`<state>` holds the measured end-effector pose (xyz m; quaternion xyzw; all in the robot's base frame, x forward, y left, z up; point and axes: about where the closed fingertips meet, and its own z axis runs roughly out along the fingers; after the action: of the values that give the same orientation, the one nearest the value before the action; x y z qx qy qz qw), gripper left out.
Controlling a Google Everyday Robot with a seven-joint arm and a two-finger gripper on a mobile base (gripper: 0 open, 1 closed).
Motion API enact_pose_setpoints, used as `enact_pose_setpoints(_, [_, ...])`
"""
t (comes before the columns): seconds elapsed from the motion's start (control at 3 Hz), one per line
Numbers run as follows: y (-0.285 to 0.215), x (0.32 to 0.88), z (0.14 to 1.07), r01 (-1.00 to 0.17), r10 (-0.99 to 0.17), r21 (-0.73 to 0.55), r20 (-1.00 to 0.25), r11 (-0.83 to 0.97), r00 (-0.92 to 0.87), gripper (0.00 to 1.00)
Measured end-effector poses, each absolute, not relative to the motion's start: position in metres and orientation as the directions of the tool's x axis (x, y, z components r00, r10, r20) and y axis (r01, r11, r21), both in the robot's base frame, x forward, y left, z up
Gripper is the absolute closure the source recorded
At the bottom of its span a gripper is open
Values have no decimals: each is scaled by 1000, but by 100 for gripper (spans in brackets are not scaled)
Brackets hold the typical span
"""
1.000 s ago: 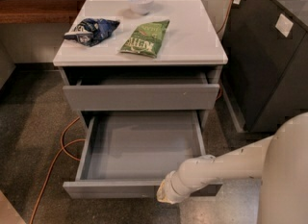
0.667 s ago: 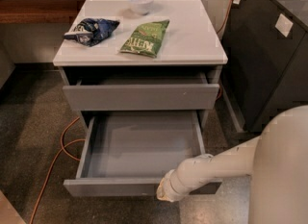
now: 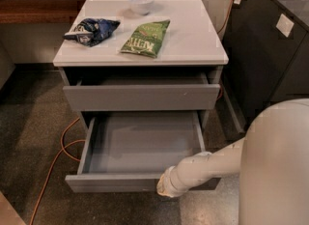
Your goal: Close middle drawer
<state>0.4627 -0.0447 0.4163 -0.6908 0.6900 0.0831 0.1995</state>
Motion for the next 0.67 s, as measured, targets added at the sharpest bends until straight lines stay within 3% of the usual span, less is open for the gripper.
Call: enact_pose_setpoints(0.67, [-44, 492, 416, -979, -924, -201, -378, 24, 55, 100])
